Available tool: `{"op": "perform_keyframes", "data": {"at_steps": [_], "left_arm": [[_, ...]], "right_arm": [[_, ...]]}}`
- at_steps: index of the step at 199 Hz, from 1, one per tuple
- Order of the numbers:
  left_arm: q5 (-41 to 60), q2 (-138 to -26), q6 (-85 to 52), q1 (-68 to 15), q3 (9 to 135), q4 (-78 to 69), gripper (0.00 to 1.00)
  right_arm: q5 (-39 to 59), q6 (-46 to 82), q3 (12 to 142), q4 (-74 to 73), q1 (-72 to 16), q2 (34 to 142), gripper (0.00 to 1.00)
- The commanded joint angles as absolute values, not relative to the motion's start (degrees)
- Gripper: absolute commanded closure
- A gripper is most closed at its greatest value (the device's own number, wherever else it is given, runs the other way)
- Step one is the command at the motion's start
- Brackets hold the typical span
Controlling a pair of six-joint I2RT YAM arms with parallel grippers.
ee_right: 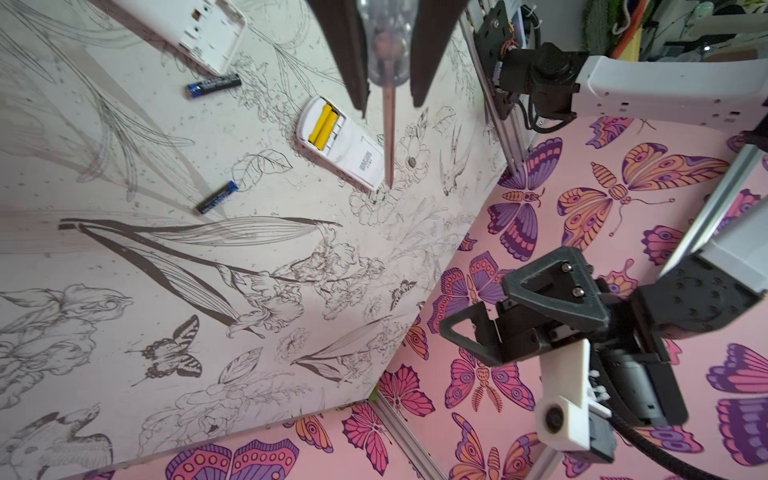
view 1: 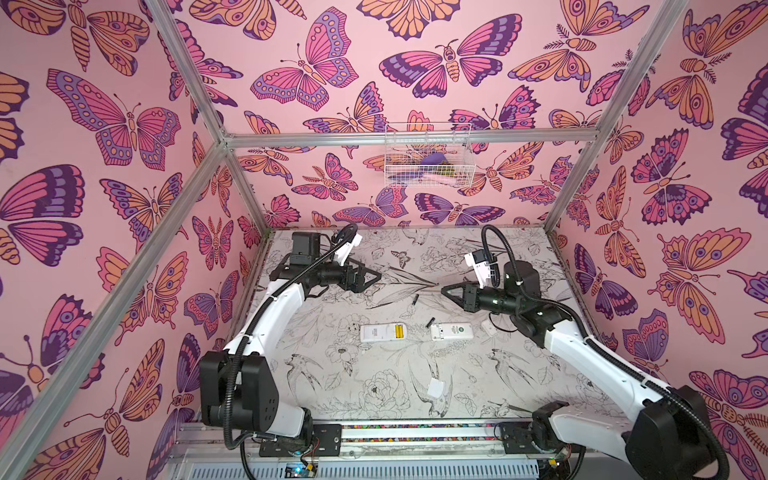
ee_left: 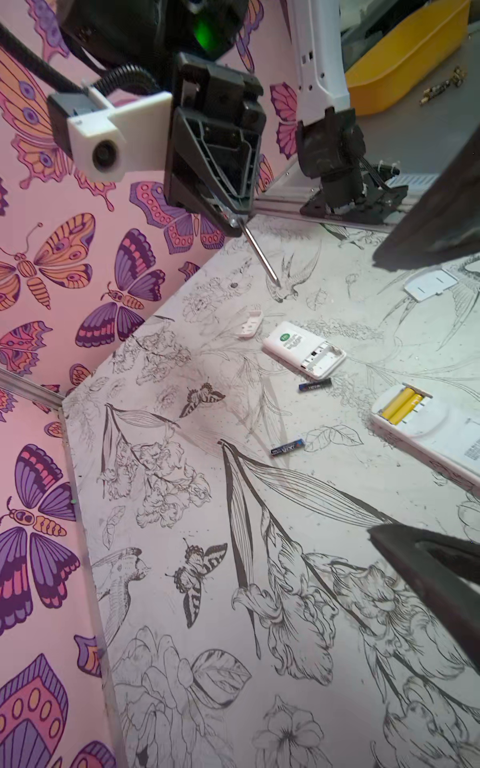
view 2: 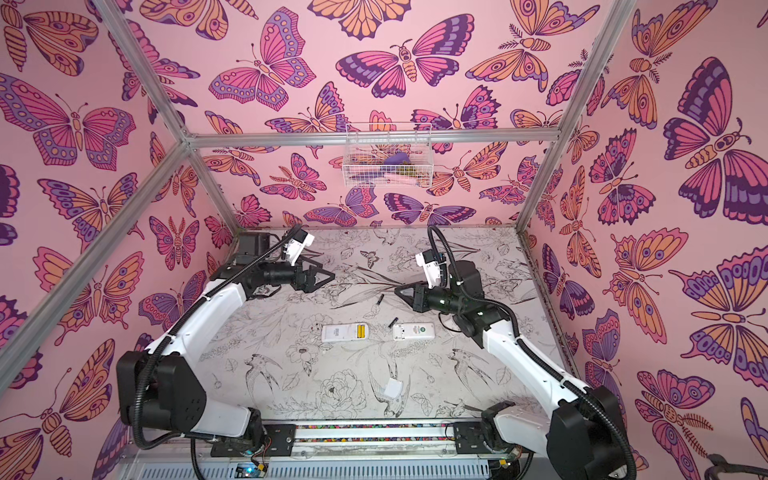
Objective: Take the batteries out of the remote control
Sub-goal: 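Lower the left gripper onto the white remote and grasp its body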
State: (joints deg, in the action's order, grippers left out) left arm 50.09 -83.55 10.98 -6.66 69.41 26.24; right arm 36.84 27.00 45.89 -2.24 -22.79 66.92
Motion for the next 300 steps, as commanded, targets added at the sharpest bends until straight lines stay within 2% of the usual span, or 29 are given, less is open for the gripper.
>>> {"op": "perform_keyframes", "data": {"at_steps": [1,69,147,220,300], "left_arm": [[44.6,-82.1,23.0,-6.3,70.2,34.4,0.02],[38.6,-80.4,43.1,-6.5,64.3,39.8,0.0],[29.5,-86.2,63.0,-12.4,55.7,39.8,0.02],[28.3,-93.4,65.4,-17.3,58.4,39.4,0.02],[25.1,-98.4,66.8,-20.2,57.6,31.6,0.06]], "right_arm": [[33.2,19.3,44.8,1.5,-22.7,64.6,1.0],[30.8,3.0,42.5,4.3,-26.0,63.8,1.0],[34.6,-16.8,43.4,5.2,-33.3,74.0,1.0],[39.7,-27.6,48.1,10.6,-33.4,81.8,1.0],[40.9,-27.3,53.3,9.3,-33.4,90.6,1.0]]}}
